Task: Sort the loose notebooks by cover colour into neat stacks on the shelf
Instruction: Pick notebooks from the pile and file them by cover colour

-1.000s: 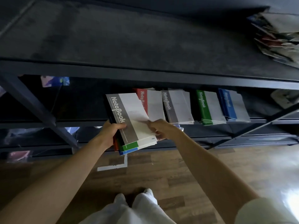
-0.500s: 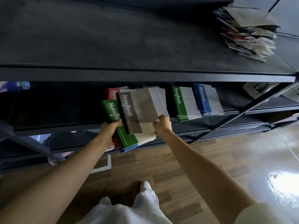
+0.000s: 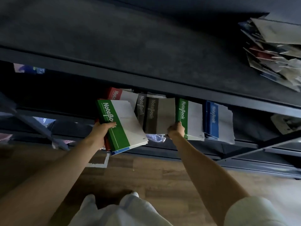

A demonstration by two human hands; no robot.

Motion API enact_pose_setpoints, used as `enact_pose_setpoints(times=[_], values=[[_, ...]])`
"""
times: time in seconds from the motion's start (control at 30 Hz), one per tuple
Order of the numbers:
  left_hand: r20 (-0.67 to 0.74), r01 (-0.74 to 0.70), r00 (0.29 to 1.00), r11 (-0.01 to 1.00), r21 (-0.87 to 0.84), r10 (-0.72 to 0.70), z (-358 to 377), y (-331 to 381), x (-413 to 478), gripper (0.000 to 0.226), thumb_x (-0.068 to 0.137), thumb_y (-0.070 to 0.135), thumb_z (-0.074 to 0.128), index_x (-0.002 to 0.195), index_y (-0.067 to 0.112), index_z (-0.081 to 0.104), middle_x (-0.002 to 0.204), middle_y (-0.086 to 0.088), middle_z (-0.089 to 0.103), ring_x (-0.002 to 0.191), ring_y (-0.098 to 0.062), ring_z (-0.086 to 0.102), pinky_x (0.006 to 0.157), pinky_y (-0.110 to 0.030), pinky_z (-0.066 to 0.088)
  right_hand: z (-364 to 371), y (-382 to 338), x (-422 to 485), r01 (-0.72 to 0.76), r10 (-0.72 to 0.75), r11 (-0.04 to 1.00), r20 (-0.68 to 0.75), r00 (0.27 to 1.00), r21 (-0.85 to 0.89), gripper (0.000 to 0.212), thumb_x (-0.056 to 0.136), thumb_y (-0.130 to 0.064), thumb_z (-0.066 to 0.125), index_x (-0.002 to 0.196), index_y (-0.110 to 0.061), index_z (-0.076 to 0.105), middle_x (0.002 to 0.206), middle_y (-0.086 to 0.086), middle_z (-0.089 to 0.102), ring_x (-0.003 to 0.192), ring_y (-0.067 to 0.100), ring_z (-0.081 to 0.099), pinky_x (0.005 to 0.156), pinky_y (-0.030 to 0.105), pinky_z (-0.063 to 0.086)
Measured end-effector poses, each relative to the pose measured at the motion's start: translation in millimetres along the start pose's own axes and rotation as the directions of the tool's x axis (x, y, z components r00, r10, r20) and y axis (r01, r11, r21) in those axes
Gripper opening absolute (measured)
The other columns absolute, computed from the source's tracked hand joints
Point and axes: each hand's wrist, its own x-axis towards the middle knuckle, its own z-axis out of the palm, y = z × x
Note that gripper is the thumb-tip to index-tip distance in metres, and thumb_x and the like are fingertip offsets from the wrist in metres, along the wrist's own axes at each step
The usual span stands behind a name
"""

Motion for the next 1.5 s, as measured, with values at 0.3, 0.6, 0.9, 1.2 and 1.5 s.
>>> enact_pose_setpoints(times=[0.3, 0.6, 0.9, 1.2, 1.5], values=[[-0.046, -0.025, 0.999, 1.0, 0.003, 0.025, -2.3, -20.2, -14.6, 0.034, 0.087, -0.006, 0.054, 0.115, 0.013, 0.049, 0.104, -0.012, 0.06, 0.099, -0.032, 0.056, 0.078, -0.041, 0.043, 24.1, -5.5, 17.2, 0.066, -0.074, 0.996, 0.136, 0.988, 0.063, 0.032, 0.085, 0.003, 0.051, 0.116, 0.004, 0.055, 0.116, 0.021, 0.062, 0.106, 0.034, 0.061, 0.09, 0.04, 0.051], [0.05, -0.025, 0.998, 0.999, 0.046, 0.023, -0.3, -25.7, -37.8, 0.034, 0.086, -0.007, 0.056, 0.112, 0.014, 0.051, 0.091, -0.007, 0.061, 0.081, -0.025, 0.059, 0.066, -0.036, 0.044, 9.4, -6.7, -62.2, 0.031, -0.067, 0.996, 0.439, 0.896, 0.089, 0.023, 0.093, -0.029, 0.049, 0.088, -0.009, 0.057, 0.072, 0.007, 0.055, 0.059, 0.02, 0.053, 0.056, 0.03, 0.048], [0.247, -0.007, 0.969, 0.998, 0.065, -0.01, 17.6, -33.7, -42.3, 0.03, 0.085, -0.009, 0.055, 0.092, 0.02, 0.055, 0.09, -0.006, 0.063, 0.081, -0.023, 0.06, 0.071, -0.035, 0.048, 1.4, 15.5, -119.0, 0.196, -0.183, 0.978, 0.16, 0.97, -0.073, 0.043, 0.092, -0.029, 0.052, 0.132, -0.011, 0.049, 0.123, 0.014, 0.059, 0.113, 0.032, 0.055, 0.086, 0.034, 0.045], [0.356, 0.069, 0.929, 0.992, 0.106, -0.103, 61.9, -45.7, -54.8, 0.03, 0.089, 0.004, 0.058, 0.117, 0.015, 0.053, 0.1, -0.008, 0.064, 0.09, -0.028, 0.062, 0.072, -0.037, 0.048, -34.5, 58.2, -115.2, 0.027, -0.021, 0.989, -0.038, 0.999, 0.148, 0.025, 0.086, -0.014, 0.055, 0.11, -0.011, 0.064, 0.107, 0.011, 0.067, 0.097, 0.03, 0.06, 0.074, 0.032, 0.046], [0.301, 0.02, 0.952, 0.99, 0.143, -0.062, 118.1, -51.3, -40.5, 0.038, 0.09, 0.012, 0.06, 0.127, 0.016, 0.05, 0.122, -0.014, 0.06, 0.106, -0.032, 0.059, 0.086, -0.047, 0.045, -75.4, 83.4, -44.3, 0.054, -0.051, 0.991, -0.028, 0.998, 0.126, 0.028, 0.09, -0.012, 0.052, 0.118, -0.005, 0.053, 0.111, 0.017, 0.063, 0.093, 0.031, 0.059, 0.075, 0.033, 0.048]])
